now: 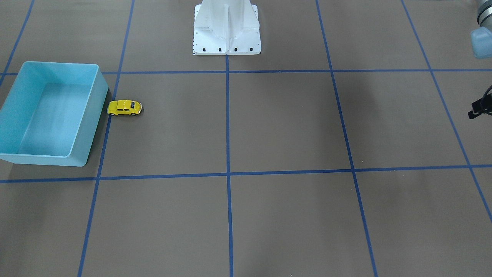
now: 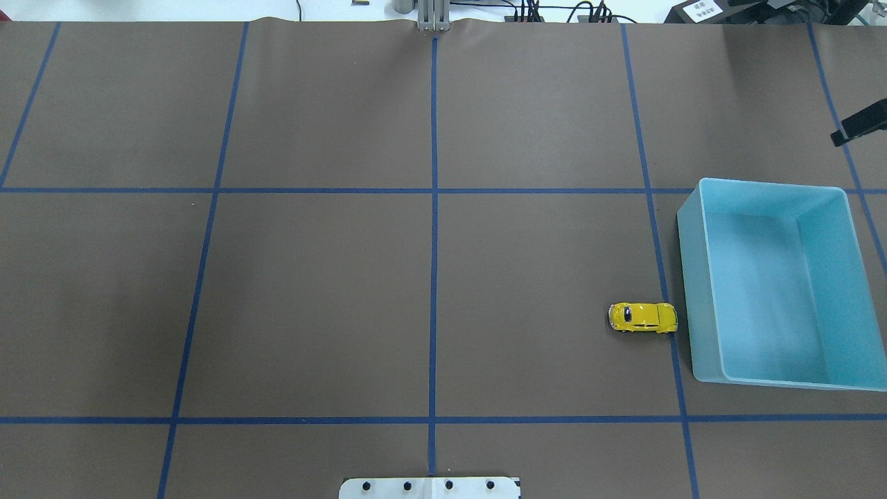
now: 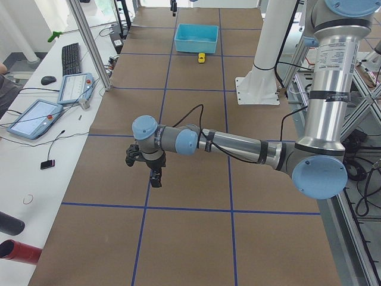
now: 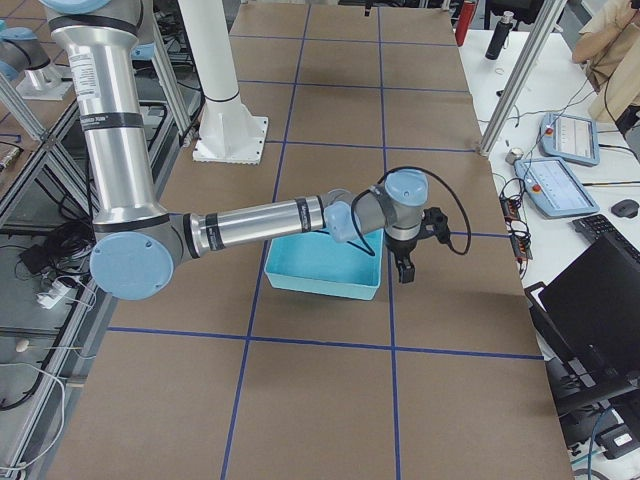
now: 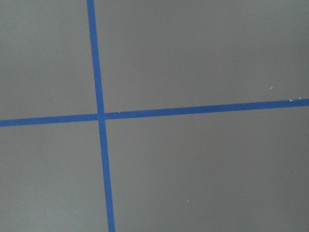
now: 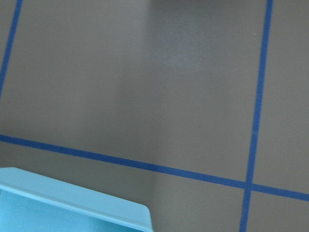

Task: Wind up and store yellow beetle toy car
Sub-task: 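Move the right gripper down to the car beside the blue bin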

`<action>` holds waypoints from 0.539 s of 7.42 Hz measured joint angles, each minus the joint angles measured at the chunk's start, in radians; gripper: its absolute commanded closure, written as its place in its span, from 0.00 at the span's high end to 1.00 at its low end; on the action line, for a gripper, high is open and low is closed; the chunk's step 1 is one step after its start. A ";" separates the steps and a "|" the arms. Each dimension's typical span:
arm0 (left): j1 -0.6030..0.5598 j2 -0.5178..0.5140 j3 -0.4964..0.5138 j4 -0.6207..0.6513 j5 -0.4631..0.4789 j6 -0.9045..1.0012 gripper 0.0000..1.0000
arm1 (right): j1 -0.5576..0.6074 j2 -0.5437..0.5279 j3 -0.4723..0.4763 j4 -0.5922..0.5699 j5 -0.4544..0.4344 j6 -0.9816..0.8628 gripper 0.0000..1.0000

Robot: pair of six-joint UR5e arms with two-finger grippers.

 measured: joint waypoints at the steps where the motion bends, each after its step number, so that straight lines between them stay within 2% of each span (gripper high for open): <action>1: -0.018 0.013 -0.004 0.003 -0.016 0.006 1.00 | -0.037 0.029 0.021 -0.003 -0.018 0.001 1.00; 4: -0.066 0.048 -0.012 0.006 -0.071 0.005 1.00 | -0.169 0.069 0.126 -0.017 -0.075 0.000 1.00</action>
